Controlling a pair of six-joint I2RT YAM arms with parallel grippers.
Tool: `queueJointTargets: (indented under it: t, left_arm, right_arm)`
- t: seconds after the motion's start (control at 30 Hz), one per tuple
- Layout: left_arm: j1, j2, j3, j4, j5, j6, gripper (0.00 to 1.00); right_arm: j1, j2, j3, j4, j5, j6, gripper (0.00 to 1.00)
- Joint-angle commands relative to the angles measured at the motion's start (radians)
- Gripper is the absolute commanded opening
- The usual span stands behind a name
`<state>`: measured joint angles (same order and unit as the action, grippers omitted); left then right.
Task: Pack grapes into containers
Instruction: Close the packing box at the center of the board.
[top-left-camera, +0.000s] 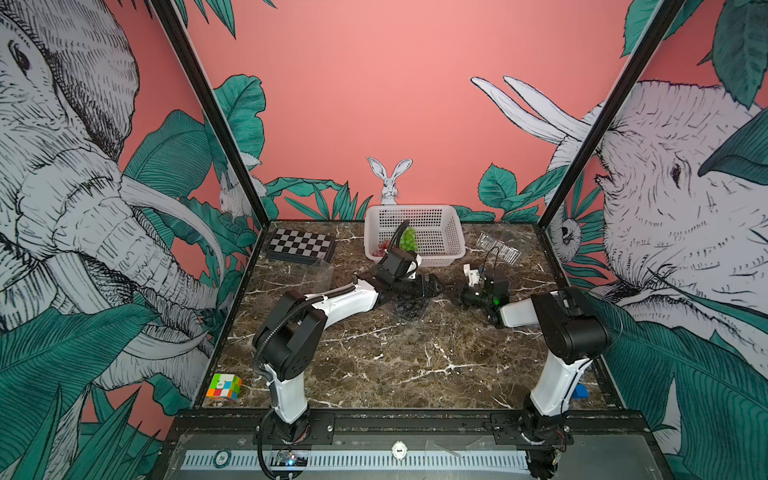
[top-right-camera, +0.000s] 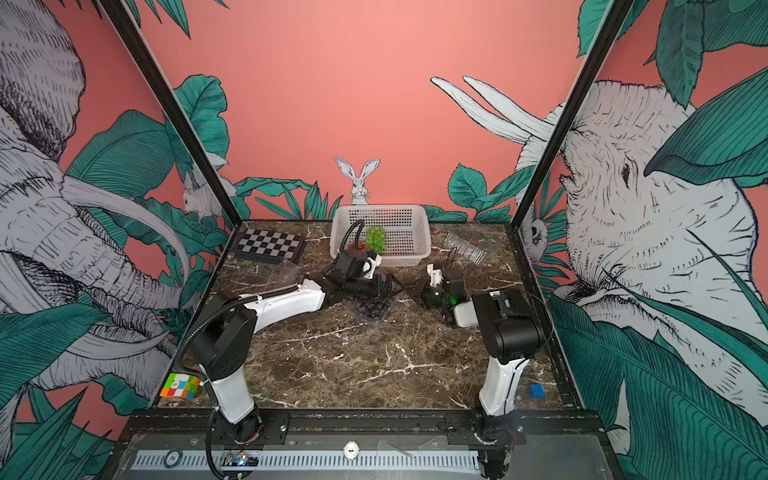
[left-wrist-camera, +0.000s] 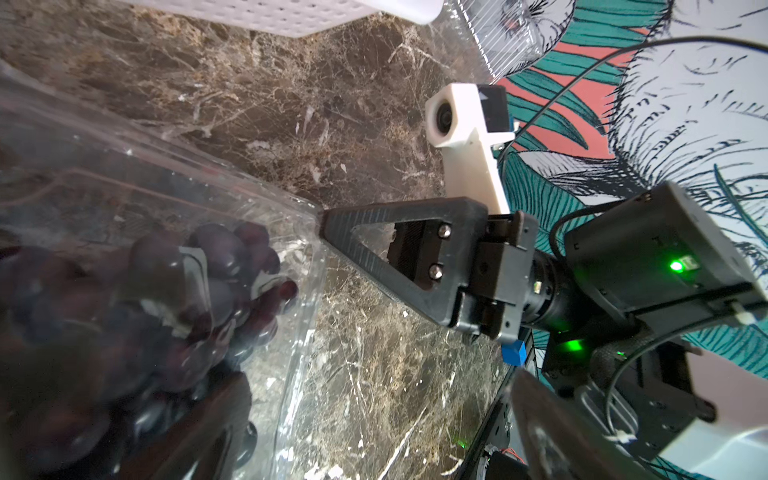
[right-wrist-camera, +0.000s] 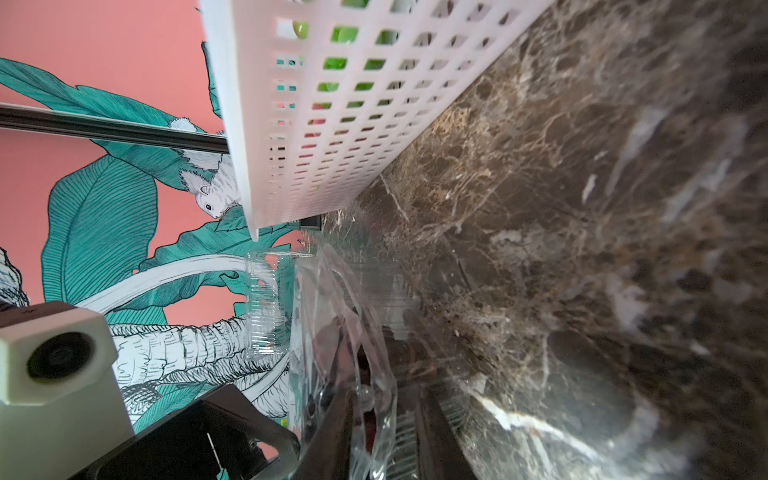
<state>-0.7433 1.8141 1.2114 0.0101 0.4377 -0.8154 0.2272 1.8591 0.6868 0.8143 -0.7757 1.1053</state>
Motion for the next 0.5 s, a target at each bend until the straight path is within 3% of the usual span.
queueJointTargets:
  t: [0.0,0.47]
  left_arm:
    - [-0.01,0.023,-0.028,-0.008,0.011,-0.019,1.0]
    - [-0.012,0.031,-0.029,-0.014,0.012,-0.014,0.99]
  right_arm:
    - [0.006,0.021,0.024,0.057,-0.011,0.013,0.26]
    - [0.023,0.05,0.036,0.077,-0.012,0.033,0.19]
